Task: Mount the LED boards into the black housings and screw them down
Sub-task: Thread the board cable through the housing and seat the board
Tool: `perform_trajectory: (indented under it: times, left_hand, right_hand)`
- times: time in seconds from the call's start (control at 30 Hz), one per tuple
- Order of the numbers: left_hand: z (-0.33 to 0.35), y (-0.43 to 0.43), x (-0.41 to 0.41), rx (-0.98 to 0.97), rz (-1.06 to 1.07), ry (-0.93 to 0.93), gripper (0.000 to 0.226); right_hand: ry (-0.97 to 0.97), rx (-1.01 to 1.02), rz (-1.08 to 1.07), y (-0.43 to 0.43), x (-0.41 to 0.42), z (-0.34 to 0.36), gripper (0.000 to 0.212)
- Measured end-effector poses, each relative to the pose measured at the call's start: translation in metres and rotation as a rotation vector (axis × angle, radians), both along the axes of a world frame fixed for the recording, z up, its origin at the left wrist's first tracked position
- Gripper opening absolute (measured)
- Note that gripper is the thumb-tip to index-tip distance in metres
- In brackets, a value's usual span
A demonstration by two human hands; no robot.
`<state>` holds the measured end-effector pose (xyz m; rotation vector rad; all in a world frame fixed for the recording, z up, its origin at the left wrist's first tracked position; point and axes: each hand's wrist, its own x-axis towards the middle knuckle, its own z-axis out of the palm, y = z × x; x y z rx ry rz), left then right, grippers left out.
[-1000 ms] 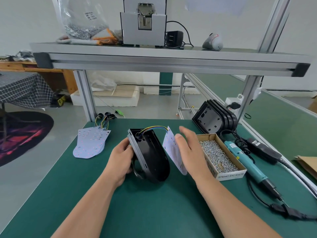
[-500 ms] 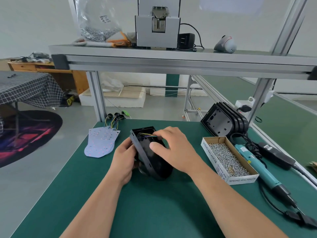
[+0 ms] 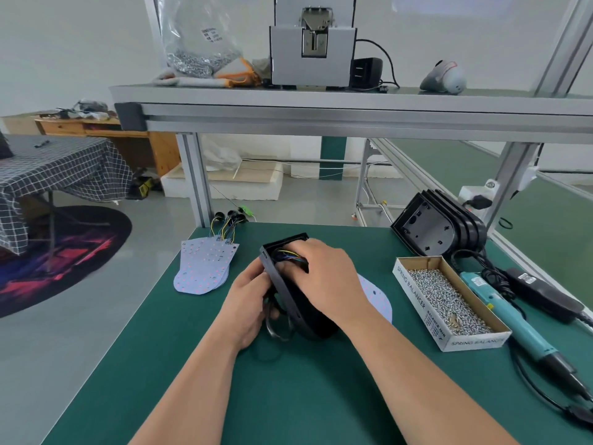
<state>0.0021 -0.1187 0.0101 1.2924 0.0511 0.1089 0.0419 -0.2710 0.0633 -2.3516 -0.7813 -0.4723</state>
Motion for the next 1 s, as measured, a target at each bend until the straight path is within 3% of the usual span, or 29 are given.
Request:
perform_trajectory:
  times: [0.2, 0.37, 0.57, 0.87, 1.0]
  left_hand:
    - [-0.003, 0.001, 0.002, -0.008, -0.014, -0.004, 0.041]
    - [-0.003, 0.001, 0.001, -0.004, -0.024, -0.006, 0.042]
    - [-0.005, 0.003, 0.002, -0.011, -0.054, -0.018, 0.04]
    - [-0.005, 0.006, 0.001, 0.056, -0.1, -0.018, 0.041]
    - [-0.004, 0.004, -0.001, 0.046, -0.079, -0.021, 0.037]
  right_hand:
    - [-0.111, 0.122, 0.032, 0.004, -0.004, -0.008, 0.014]
    - [-0.014, 0.207, 0.112, 0.001, -0.002, -0.006, 0.016]
    - [0.153, 0.336, 0.052, -0.001, -0.001, -0.012, 0.014]
    - [0.143, 0.174, -0.013, -0.001, 0.009, -0.008, 0.006]
    - [0.181, 0.092, 0.018, -0.006, 0.009, -0.001, 0.016]
